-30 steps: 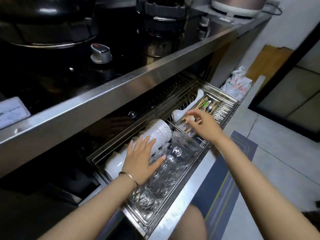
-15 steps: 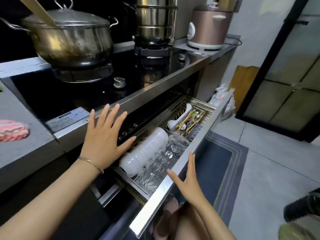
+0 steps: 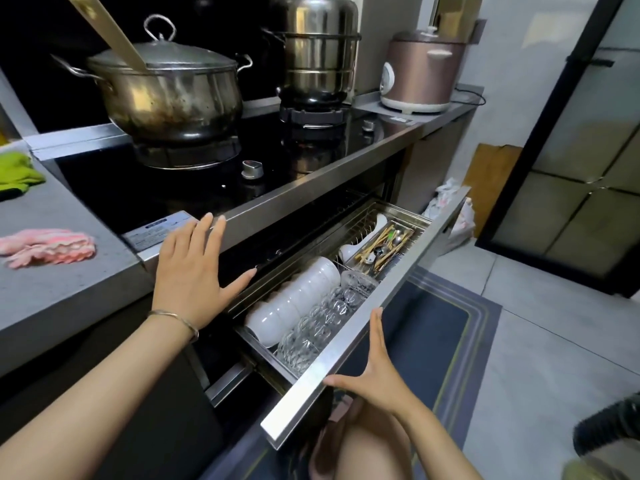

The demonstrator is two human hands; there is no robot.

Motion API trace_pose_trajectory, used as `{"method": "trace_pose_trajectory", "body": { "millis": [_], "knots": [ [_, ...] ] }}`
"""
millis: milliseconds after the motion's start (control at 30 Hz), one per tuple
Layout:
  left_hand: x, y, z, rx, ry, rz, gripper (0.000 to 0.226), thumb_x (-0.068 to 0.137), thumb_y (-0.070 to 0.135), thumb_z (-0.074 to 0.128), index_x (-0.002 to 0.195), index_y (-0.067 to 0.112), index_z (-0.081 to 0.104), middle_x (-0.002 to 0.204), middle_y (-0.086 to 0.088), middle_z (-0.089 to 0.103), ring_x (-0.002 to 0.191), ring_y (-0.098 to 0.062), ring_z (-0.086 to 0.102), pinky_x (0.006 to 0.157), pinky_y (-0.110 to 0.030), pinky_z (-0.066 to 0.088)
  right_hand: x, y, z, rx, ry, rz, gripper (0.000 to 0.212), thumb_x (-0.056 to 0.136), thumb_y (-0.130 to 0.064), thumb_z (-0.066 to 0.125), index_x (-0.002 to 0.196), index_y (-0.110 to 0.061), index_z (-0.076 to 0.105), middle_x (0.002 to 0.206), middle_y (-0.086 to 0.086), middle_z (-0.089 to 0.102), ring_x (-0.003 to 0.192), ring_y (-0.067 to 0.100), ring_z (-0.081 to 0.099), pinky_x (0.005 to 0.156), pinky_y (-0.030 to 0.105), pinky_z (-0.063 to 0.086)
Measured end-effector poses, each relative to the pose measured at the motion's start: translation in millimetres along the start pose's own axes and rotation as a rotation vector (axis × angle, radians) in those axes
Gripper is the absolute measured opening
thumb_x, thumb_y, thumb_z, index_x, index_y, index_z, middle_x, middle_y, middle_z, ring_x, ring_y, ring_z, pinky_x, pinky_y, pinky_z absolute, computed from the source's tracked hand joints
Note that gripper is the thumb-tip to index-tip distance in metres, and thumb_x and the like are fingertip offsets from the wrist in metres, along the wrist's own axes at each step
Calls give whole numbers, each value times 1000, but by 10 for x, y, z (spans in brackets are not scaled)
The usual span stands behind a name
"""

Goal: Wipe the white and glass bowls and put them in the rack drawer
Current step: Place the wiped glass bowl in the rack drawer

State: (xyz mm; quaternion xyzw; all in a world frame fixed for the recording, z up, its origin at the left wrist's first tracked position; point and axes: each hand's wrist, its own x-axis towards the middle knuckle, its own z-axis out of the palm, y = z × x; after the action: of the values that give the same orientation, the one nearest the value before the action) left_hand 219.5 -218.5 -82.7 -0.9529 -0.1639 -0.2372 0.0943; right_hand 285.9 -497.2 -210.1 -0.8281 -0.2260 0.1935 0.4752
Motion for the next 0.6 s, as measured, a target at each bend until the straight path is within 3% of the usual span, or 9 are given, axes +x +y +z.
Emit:
{"method": "trace_pose_trajectory", "body": {
  "millis": [167, 300, 467, 533, 600],
  "knots": [
    [2, 12, 40, 5, 25, -15, 90, 81, 69, 32, 139, 1, 42, 138, -22, 47, 125, -40, 43, 105, -47, 26, 106, -57, 47, -15, 1, -25, 129, 47, -74, 78, 144, -56, -3, 143, -35, -36, 143, -2, -12, 119, 42, 17],
    [-5, -22, 58, 20, 23, -11, 89, 83, 69, 33, 141, 2, 40, 140, -21, 46, 126, -41, 43, 106, -48, 27, 244, -137, 133, 4, 9, -35, 120, 47, -72, 79, 140, -60, 6, 146, -31, -34, 145, 2, -7, 118, 42, 19],
    [-4, -13, 79, 34, 18, -16, 89, 83, 70, 32, 142, 4, 39, 141, -19, 45, 126, -38, 42, 107, -45, 25, 491, -242, 310, -17, 1, -17, 126, 47, -76, 75, 144, -56, -3, 147, -27, -36, 145, 15, -18, 119, 51, 10],
    [-9, -22, 84, 47, 15, -13, 88, 83, 70, 33, 143, 5, 39, 142, -18, 45, 127, -37, 42, 107, -44, 24, 603, -273, 405, -29, 15, -19, 136, 48, -76, 73, 146, -48, -16, 146, -25, -39, 140, 10, -30, 119, 49, 0],
    [-11, -39, 88, 56, 17, -7, 87, 84, 69, 33, 144, 6, 37, 143, -17, 44, 128, -36, 41, 108, -44, 24, 698, -309, 509, 59, 20, -1, 143, 52, -68, 78, 144, -40, -27, 144, -24, -41, 138, 4, -31, 119, 43, -2]
  ]
}}
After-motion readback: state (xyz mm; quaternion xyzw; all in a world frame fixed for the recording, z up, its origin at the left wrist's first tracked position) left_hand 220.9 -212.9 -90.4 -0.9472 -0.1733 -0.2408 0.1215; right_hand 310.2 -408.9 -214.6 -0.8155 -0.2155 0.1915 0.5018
